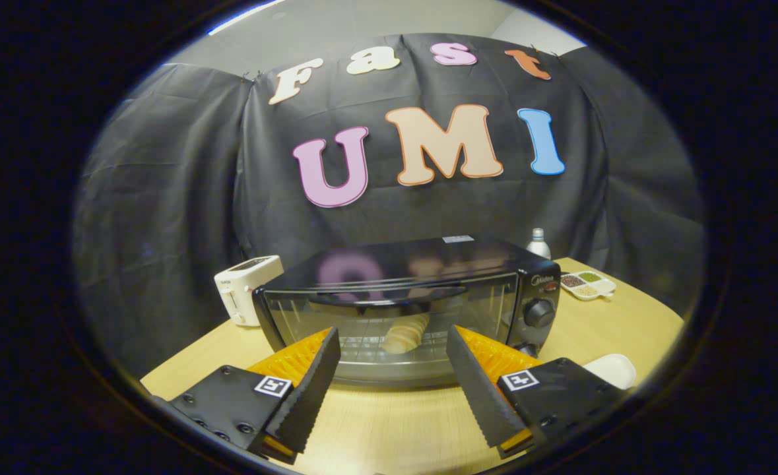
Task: Open the toaster oven, put the food inside, and close the toaster oven door.
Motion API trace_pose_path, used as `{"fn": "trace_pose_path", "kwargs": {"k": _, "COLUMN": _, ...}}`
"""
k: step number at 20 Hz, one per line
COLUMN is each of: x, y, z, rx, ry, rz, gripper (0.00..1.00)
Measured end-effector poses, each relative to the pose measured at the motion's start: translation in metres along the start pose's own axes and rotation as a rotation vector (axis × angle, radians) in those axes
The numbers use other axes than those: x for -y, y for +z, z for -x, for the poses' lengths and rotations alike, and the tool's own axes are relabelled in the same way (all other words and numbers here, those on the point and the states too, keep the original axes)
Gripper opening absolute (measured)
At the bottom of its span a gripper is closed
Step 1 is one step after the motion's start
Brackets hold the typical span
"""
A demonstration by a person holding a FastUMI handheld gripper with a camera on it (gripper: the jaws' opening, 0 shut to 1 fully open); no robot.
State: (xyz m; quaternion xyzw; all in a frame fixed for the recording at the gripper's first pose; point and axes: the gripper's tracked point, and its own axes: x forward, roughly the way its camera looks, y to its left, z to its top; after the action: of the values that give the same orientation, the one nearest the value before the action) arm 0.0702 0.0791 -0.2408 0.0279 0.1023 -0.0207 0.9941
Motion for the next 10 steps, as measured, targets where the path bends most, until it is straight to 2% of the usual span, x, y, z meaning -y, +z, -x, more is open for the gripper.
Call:
{"fn": "trace_pose_path", "kwargs": {"k": 6, "x": -0.006, "y": 0.019, "z": 0.024, "rx": 0.041, "ry": 0.056, "rz": -0.004, "gripper": 1.0}}
{"fn": "trace_pose_path", "kwargs": {"k": 10, "x": 0.003, "y": 0.047, "z": 0.051, "rx": 0.053, "ry": 0.112, "rz": 0.017, "gripper": 1.0}}
